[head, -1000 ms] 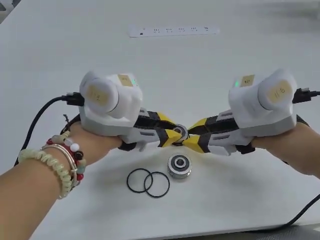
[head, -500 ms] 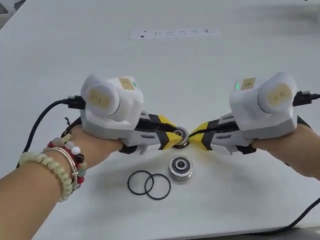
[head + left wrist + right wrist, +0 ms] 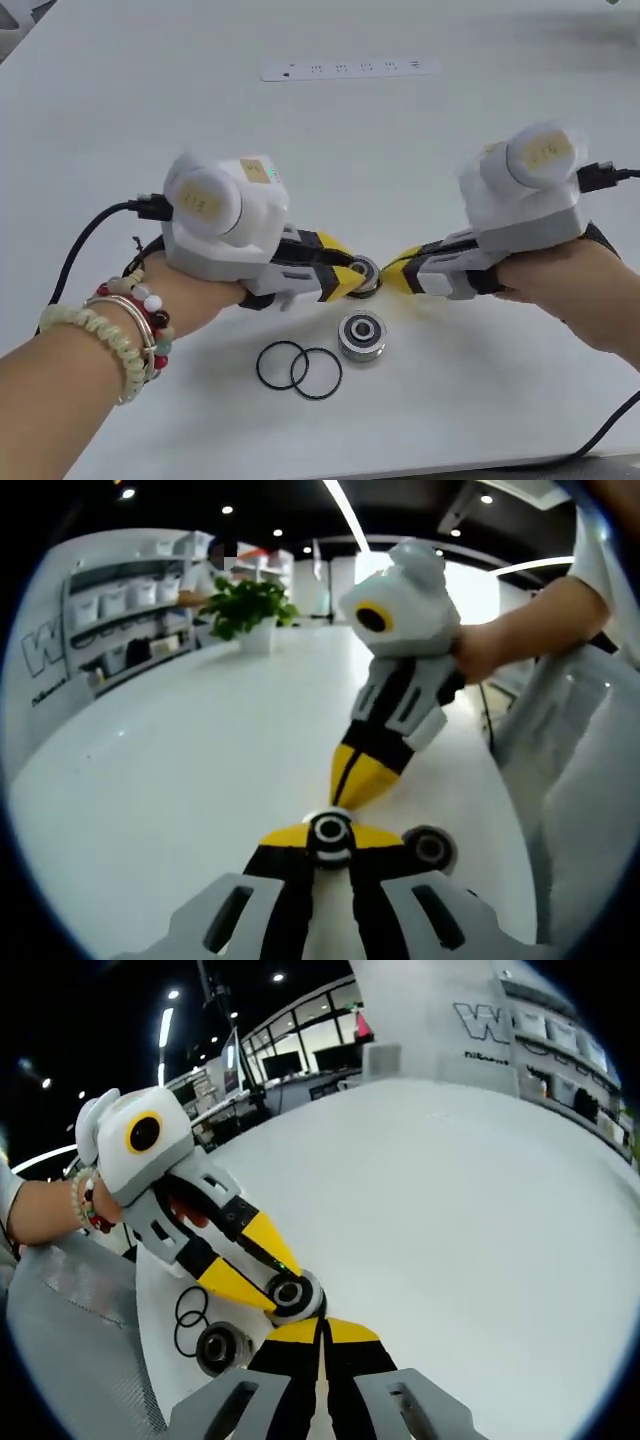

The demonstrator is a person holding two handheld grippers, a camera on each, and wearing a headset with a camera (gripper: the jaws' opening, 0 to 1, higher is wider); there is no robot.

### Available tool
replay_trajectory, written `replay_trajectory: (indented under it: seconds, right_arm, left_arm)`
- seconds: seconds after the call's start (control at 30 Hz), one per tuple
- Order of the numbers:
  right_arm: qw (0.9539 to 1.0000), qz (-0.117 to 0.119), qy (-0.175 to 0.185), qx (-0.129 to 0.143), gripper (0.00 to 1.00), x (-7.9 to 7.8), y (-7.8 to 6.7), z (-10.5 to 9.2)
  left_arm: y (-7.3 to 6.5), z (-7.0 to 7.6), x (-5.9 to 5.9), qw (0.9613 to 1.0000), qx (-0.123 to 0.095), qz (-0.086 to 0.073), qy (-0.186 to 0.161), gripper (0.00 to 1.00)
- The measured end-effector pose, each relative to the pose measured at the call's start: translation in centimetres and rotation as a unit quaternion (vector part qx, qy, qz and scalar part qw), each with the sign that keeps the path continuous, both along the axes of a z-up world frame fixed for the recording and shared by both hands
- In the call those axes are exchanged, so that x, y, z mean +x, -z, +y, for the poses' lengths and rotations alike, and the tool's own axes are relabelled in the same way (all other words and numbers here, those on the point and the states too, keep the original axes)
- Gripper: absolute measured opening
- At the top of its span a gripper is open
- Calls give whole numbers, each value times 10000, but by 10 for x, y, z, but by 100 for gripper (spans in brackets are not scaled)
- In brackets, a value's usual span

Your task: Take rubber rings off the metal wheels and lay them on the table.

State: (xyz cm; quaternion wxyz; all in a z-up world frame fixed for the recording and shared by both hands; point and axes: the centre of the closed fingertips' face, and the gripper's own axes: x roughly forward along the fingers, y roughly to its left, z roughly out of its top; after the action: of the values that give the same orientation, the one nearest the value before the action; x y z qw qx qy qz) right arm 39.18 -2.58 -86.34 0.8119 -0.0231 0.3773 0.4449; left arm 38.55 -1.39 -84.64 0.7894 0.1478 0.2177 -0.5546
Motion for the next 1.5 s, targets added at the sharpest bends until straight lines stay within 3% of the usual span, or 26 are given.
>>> replay_trajectory:
  seconds: [0.33,0.43,0.5,0.87,1.5]
  right_arm:
    - [9973,390,323,531,0,-2,-6,0]
    - [9932,562,456,914,0,-2,-14,3]
    - [9935,589,457,863,0,-3,-11,2]
    - [9878,874,639,1121,0,-5,-15,7]
    - [9876,903,592,1140,0,-7,-18,14]
  left_arm:
    - [0,0,0,10000,-35,-16,-9,14]
    - [0,0,0,10000,-29,-18,-10,14]
    - [0,0,0,10000,-31,-25,-6,14]
    - [0,1,0,9999,-138,-69,-42,14]
    - [0,1,-1,9997,-183,-124,-37,14]
